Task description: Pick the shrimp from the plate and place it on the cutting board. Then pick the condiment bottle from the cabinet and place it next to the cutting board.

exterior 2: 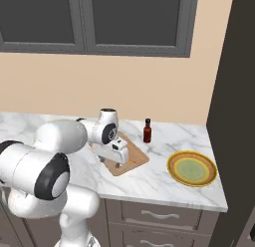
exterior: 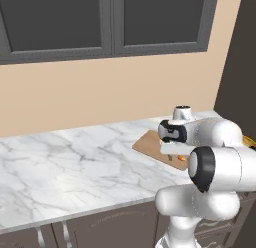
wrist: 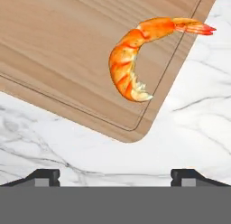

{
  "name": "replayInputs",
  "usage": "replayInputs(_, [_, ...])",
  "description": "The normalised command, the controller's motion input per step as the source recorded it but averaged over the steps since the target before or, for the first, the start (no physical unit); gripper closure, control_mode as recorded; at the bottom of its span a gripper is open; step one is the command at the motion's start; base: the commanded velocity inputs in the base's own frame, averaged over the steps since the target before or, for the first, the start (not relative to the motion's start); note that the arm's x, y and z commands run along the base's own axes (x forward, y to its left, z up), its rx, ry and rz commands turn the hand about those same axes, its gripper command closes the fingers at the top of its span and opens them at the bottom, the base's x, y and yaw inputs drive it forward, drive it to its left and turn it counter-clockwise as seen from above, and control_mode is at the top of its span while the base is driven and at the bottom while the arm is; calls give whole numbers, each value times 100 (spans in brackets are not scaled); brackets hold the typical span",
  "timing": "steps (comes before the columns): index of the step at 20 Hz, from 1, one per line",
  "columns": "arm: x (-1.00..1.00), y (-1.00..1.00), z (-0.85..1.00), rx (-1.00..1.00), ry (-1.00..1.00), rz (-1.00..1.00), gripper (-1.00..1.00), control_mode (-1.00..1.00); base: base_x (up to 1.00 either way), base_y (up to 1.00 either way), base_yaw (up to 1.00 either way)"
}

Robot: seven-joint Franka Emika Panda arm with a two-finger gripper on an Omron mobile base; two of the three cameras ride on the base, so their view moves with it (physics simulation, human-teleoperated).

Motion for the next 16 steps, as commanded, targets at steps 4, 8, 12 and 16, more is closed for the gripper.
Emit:
replayInputs(4, [-54,14,100,0,-14,0,-100,-100,0,0,0])
replayInputs(8, [-54,3,100,0,-1,0,-100,-100,0,0,0])
replayInputs(12, [-72,0,100,0,1,-1,-100,-100,0,0,0])
replayInputs(16, [-75,0,100,0,0,-1,-100,-100,0,0,0])
